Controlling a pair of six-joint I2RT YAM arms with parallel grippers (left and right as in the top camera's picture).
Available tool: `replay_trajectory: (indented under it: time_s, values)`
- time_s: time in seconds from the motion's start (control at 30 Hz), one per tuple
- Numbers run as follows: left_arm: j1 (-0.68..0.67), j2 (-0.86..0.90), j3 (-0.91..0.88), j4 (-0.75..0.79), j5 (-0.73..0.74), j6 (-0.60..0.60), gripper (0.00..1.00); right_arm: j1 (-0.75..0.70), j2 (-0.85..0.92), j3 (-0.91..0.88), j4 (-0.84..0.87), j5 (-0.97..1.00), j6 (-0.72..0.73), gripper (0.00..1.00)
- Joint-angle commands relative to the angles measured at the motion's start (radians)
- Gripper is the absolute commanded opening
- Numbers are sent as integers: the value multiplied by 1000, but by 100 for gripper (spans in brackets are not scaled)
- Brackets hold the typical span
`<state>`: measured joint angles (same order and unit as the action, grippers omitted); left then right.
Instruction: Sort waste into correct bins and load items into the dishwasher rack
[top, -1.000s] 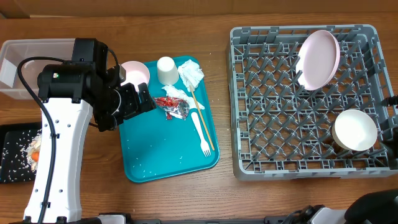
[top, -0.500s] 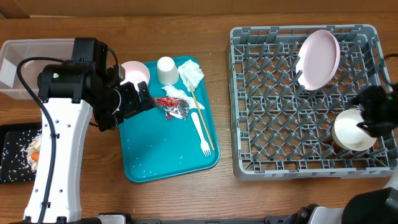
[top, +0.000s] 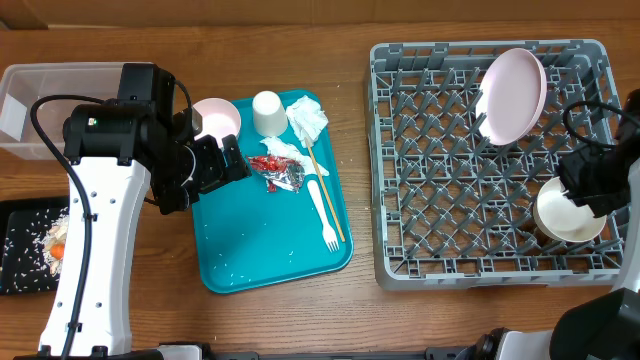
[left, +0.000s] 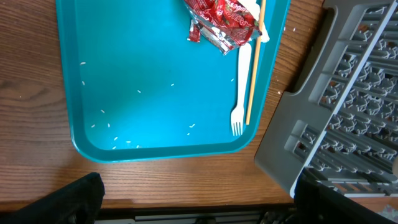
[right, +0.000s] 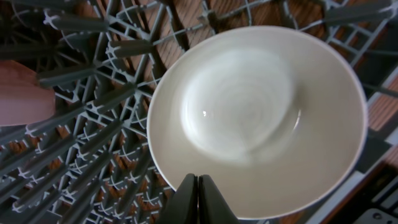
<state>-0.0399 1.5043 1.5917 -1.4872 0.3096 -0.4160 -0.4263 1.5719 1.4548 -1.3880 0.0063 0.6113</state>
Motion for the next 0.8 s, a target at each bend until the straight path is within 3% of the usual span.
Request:
replay_trajectory:
  time_s: [0.0,0.77]
  values:
    - [-7,2,-6,3,-6,-7,100,34,7,-65,37,15,11,4]
    - [-7,3,-6,12,-7,1,100,45,9,-335,225,16,56,4]
